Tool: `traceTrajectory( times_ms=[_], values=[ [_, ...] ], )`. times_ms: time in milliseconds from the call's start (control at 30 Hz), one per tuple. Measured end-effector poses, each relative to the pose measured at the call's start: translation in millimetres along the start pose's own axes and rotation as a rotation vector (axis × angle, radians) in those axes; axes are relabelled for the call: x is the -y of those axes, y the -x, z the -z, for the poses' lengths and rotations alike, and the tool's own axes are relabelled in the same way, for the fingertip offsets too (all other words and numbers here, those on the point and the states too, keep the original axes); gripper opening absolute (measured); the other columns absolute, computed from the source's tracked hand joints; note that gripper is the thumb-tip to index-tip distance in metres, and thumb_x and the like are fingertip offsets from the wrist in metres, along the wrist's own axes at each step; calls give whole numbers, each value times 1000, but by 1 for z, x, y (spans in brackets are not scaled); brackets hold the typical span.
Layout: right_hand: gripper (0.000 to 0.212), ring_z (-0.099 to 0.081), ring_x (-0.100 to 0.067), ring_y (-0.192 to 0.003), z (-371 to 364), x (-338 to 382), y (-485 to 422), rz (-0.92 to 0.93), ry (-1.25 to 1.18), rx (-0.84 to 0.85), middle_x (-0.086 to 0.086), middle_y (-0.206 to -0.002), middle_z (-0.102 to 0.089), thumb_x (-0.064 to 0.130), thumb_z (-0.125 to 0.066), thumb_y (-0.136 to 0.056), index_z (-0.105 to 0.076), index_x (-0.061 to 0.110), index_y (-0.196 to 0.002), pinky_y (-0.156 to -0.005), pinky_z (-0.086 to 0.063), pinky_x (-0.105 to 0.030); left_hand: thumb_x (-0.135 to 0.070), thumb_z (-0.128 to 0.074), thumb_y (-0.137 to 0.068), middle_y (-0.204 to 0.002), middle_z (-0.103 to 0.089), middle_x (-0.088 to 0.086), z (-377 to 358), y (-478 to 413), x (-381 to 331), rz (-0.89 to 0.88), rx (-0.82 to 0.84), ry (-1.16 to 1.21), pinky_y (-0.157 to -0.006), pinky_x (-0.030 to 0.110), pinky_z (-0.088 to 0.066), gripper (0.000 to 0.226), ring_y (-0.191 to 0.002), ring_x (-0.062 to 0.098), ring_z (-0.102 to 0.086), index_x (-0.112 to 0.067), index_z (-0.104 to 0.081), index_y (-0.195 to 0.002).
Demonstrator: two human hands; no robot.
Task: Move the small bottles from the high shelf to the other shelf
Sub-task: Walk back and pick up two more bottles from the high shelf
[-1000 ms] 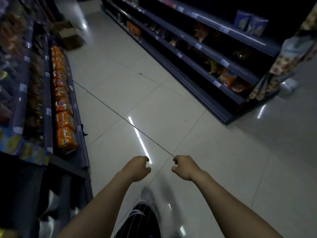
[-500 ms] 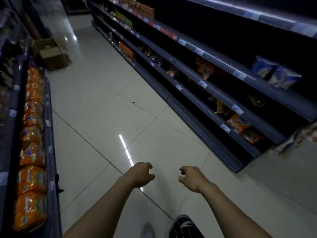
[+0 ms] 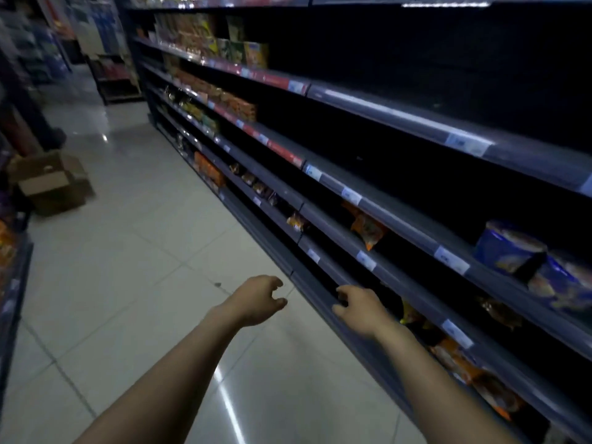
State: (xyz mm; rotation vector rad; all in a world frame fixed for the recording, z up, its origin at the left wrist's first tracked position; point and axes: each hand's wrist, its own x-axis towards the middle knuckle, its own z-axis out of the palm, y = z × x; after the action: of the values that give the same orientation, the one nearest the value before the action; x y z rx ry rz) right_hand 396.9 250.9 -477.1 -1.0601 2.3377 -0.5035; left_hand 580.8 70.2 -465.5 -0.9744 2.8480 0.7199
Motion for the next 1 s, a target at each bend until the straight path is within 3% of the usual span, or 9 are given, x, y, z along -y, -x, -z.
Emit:
traceTrajectory(
  times_ms=[100, 233, 300, 400, 533, 700, 867, 1000],
  values=[
    [39, -62, -28, -122, 67, 27, -63, 38, -19, -92, -10, -131, -68, 31, -64, -97, -65, 11, -130, -100, -51, -33, -37, -65, -90, -126, -66, 6, 57, -78, -17, -87, -107, 9, -94, 32, -49, 41, -114, 25, -61, -15, -63, -125],
    [45, -65, -24, -114, 143, 66, -136, 99, -17, -267, -8, -131, -69, 32, -66, -95, -63, 13, -136, -97, -53, -33, -36, -63, -92, -129, -63, 5, 127, -172, -30, -184, -191, 22, -92, 38, -51, 44, -111, 23, -61, -14, -60, -130],
    [53, -63, -22, -118, 177, 87, -173, 116, -11, -351, -9, -140, -65, 33, -66, -94, -59, 14, -143, -97, -48, -28, -36, -63, -93, -136, -60, 5, 159, -220, -32, -237, -225, 35, -94, 34, -50, 48, -112, 22, -62, -13, -57, -135],
    [63, -56, -24, -135, 225, 118, -222, 136, 34, -462, -6, -149, -59, 33, -68, -93, -51, 15, -151, -110, -44, -33, -35, -66, -93, -136, -60, 7, 207, -288, -36, -336, -282, 62, -91, 29, -45, 53, -118, 24, -61, -12, -55, -139],
    [60, -56, -26, -135, 279, 157, -272, 101, 93, -648, -6, -144, -63, 31, -69, -89, -56, 16, -146, -109, -45, -35, -32, -70, -91, -134, -63, 4, 265, -363, -51, -482, -320, 117, -98, 27, -44, 52, -118, 20, -61, -13, -58, -138],
    [57, -59, -24, -130, 346, 191, -307, 50, 65, -840, -4, -142, -64, 29, -70, -91, -57, 17, -146, -105, -48, -34, -30, -71, -87, -130, -66, 4, 336, -440, -86, -676, -391, 152, -102, 34, -47, 50, -117, 21, -62, -14, -61, -134],
    [50, -64, -23, -125, 420, 212, -316, 65, 104, -1078, -5, -132, -71, 25, -74, -88, -65, 13, -136, -109, -47, -34, -27, -74, -87, -109, -67, -2, 401, -493, -145, -824, -490, 284, -89, 27, -49, 47, -96, 17, -64, -16, -62, -131],
    [49, -63, -27, -124, 480, 224, -312, 99, 211, -1196, -8, -132, -70, 26, -73, -90, -65, 11, -136, -107, -48, -35, -31, -70, -91, -111, -63, -4, 445, -517, -199, -944, -541, 330, -85, 24, -43, 48, -96, 13, -60, -17, -58, -135]
  ],
)
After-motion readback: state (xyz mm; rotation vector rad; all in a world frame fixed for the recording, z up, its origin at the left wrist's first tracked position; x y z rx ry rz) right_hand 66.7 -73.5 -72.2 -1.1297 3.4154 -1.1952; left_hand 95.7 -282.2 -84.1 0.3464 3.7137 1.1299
